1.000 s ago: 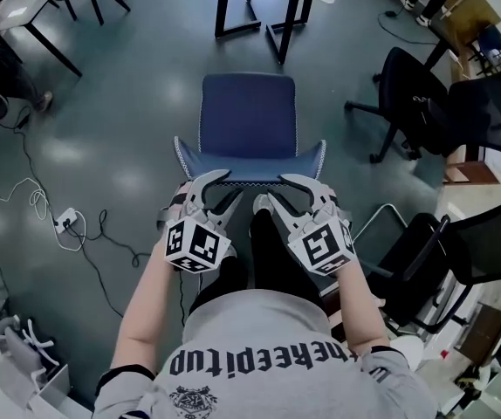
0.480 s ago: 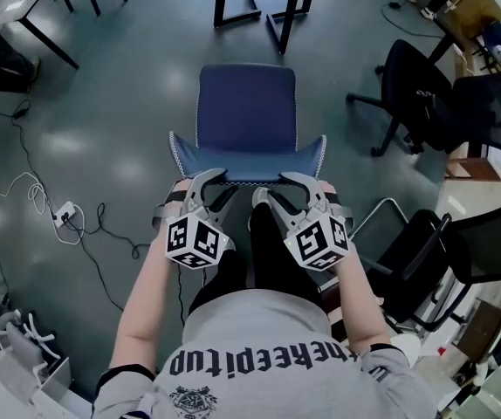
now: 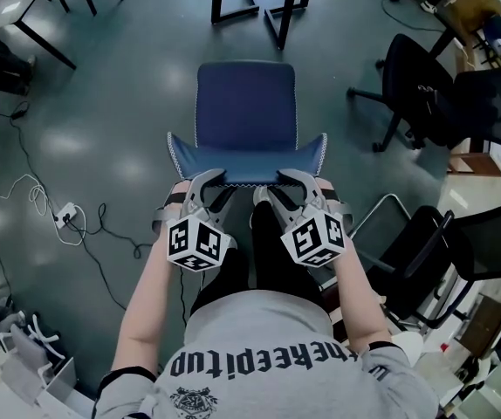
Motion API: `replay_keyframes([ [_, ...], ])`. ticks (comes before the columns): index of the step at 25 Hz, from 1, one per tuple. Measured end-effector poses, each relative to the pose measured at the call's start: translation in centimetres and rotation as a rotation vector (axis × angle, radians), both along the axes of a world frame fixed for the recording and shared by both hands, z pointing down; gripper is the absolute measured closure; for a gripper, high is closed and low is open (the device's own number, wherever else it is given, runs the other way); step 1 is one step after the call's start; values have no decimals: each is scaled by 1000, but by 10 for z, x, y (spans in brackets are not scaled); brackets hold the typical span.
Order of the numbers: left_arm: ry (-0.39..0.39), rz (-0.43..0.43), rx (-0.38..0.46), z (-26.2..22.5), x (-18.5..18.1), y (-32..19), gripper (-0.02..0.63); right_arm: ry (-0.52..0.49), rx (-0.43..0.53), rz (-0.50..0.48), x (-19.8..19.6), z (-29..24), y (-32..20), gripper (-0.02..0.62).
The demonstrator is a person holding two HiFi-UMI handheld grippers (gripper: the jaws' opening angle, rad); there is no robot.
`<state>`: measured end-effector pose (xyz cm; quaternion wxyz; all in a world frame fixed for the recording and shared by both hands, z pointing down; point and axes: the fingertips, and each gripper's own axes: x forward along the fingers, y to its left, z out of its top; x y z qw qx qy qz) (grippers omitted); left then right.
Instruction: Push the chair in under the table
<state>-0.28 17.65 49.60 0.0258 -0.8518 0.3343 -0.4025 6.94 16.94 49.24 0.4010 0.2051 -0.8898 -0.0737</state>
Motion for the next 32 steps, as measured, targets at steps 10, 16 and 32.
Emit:
replay_keyframes([
  [10,-33,18,28,0,0,-6,457,-6,37,-6,-1,0,-7,460],
  [16,-34,21,40,-2,-6,-26,457,-12,53,-13,-6,-2,-25,465],
  [32,-36,15,68,-5,-9,-89,456,-18,81,-24,-10,-5,-87,469],
])
